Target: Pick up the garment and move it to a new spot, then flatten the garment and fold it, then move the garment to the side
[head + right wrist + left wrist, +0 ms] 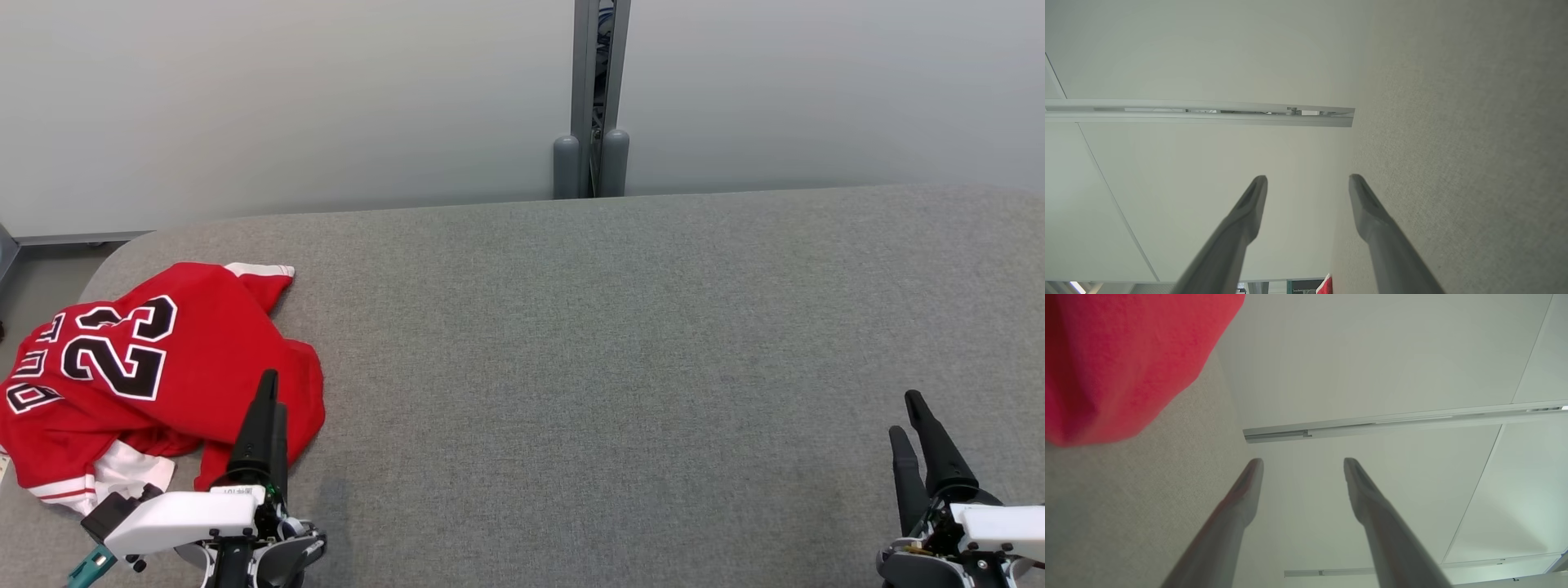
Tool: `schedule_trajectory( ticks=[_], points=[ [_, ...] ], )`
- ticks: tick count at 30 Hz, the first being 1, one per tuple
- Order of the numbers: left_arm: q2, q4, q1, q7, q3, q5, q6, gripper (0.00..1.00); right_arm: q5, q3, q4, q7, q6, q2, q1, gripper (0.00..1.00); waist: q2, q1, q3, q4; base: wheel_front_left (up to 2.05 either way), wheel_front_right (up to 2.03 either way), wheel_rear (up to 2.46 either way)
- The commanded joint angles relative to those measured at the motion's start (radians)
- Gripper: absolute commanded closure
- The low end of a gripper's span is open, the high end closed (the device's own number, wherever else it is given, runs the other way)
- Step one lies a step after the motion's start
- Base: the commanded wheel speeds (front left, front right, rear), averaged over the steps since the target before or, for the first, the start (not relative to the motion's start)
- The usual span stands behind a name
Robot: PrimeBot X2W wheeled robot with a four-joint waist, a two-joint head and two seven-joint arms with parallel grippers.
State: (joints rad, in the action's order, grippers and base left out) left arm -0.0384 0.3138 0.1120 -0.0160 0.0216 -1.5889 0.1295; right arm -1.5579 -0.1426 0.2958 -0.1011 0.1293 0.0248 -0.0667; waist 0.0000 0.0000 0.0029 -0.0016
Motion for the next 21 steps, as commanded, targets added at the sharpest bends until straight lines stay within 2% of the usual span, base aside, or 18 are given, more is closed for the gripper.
schedule_trajectory(
  ticks=[1,11,17,21],
  points=[
    [-0.008,-0.025,0.014,0.006,0.003,0.019,0.000,0.00,0.016,0.008,-0.015,0.012,0.001,0.012,-0.021,0.00,0.0000,0.0000,0.000,0.000,0.00,0.00,0.00],
    [-0.006,-0.068,-0.006,0.045,-0.006,0.205,0.000,0.00,0.199,0.056,-0.043,0.062,0.001,0.014,-0.021,0.00,0.0000,0.0000,-0.002,-0.001,0.00,0.00,0.00],
    [-0.007,-0.096,-0.013,0.066,-0.006,0.348,-0.004,0.00,0.357,0.094,-0.071,0.089,0.001,0.016,-0.022,0.00,0.0000,0.0000,-0.002,-0.001,0.00,0.00,0.00],
    [-0.007,-0.115,-0.020,0.080,0.002,0.444,-0.021,0.00,0.464,0.121,-0.091,0.107,0.001,0.016,-0.022,0.00,0.0000,0.0000,-0.002,-0.001,0.00,0.00,0.00]
  ],
)
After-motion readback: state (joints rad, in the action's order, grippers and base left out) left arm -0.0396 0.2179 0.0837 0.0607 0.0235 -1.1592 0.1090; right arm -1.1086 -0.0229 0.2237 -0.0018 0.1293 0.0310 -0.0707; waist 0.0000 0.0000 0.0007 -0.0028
